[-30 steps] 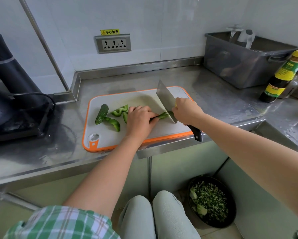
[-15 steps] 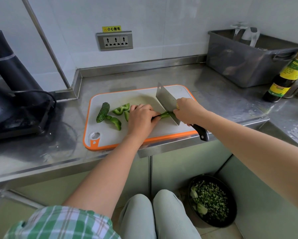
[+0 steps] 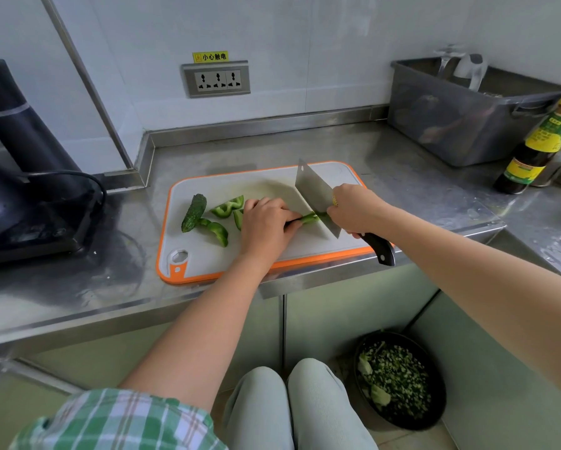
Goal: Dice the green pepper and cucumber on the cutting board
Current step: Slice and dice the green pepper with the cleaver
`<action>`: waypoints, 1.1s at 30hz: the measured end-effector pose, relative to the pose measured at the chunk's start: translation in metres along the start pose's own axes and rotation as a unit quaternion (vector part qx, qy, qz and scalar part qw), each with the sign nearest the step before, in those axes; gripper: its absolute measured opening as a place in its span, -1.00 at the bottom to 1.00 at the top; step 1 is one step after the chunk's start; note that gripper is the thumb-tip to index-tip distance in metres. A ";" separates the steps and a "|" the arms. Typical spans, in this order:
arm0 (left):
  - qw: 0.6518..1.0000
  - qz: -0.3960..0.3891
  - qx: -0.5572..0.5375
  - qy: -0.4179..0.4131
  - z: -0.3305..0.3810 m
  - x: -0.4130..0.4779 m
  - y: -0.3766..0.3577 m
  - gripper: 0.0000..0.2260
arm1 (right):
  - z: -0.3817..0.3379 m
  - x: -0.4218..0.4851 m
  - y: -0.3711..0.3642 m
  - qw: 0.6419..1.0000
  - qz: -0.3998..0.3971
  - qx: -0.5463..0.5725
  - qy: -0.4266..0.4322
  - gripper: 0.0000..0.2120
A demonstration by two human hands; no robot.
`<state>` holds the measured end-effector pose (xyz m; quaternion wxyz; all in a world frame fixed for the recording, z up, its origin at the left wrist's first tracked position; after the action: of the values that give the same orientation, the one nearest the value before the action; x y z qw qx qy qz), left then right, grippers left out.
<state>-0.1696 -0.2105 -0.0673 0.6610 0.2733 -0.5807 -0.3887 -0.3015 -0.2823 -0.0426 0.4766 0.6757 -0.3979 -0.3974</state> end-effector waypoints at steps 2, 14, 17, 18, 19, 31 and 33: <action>1.000 -0.002 0.002 -0.001 0.000 0.000 0.000 -0.90 | 0.002 -0.001 -0.002 1.000 0.001 0.015 -0.006 -0.94; 1.000 0.001 0.001 0.002 0.001 0.000 0.000 -0.90 | 0.001 0.004 0.007 0.999 0.031 0.039 0.008 -0.93; 1.000 0.006 0.000 -0.001 0.001 0.000 0.001 -0.90 | -0.002 0.004 0.005 1.000 0.003 0.005 0.005 -0.93; 1.000 0.006 0.000 -0.003 0.002 0.000 0.001 -0.91 | -0.003 0.003 0.003 1.000 -0.001 0.000 0.004 -0.93; 1.000 0.006 0.001 -0.005 0.001 0.000 0.001 -0.91 | -0.003 0.003 0.001 1.000 -0.004 0.000 0.001 -0.92; 1.000 -0.001 -0.011 -0.005 0.000 0.001 -0.003 -0.89 | 0.003 0.000 -0.002 0.997 0.053 0.059 -0.012 -0.91; 1.000 0.003 -0.010 -0.004 0.000 0.000 -0.002 -0.90 | 0.004 0.000 0.003 0.996 0.058 0.064 0.000 -0.91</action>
<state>-0.1699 -0.2118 -0.0689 0.6624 0.2637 -0.5803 -0.3936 -0.3057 -0.2838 -0.0410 0.4544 0.6807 -0.4609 -0.3431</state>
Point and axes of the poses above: each hand's wrist, its own x-axis towards the middle knuckle, its own y-axis out of the back of the hand, z = x × y, the point moved 7 cm from there along x, towards the middle knuckle, and after that the axes turned 6 degrees about -y, right-handed, at the moved point
